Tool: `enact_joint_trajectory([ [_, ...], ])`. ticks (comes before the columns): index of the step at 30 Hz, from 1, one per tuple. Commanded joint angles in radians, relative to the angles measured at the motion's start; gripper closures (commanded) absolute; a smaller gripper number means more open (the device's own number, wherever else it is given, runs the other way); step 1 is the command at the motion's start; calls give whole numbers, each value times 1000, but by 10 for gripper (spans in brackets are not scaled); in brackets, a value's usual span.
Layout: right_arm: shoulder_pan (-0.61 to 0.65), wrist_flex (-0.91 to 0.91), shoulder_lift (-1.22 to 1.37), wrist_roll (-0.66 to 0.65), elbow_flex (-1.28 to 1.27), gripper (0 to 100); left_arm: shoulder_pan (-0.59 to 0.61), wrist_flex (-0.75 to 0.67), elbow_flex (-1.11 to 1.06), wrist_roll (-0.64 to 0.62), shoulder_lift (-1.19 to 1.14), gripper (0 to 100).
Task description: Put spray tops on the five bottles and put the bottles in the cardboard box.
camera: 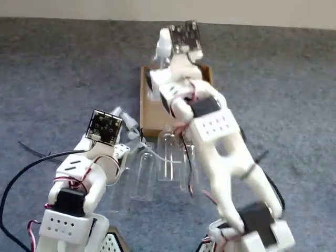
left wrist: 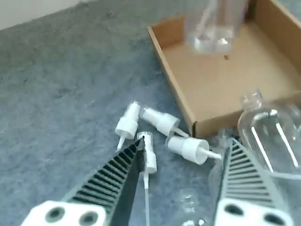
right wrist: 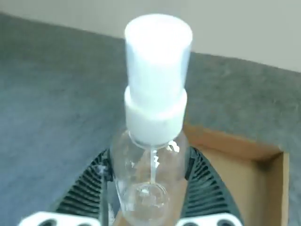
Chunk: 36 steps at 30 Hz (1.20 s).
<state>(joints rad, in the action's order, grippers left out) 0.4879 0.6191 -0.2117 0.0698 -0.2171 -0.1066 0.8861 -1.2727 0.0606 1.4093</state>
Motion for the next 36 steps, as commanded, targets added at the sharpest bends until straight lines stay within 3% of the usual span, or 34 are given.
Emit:
enact_joint_trajectory([
  [1,-39,-186,219,-20,209,994,45,-34,-13,11,12,755],
  [9,-65,-323,493,-21,329,994,130,-75,-18,5,12,755],
  [28,-68,-467,647,-23,328,991,130,-87,-19,6,8,755],
  [33,-45,-450,650,-140,308,988,130,-87,-19,8,8,755],
  [36,-19,-447,648,-146,283,985,130,-87,-19,8,8,755],
])
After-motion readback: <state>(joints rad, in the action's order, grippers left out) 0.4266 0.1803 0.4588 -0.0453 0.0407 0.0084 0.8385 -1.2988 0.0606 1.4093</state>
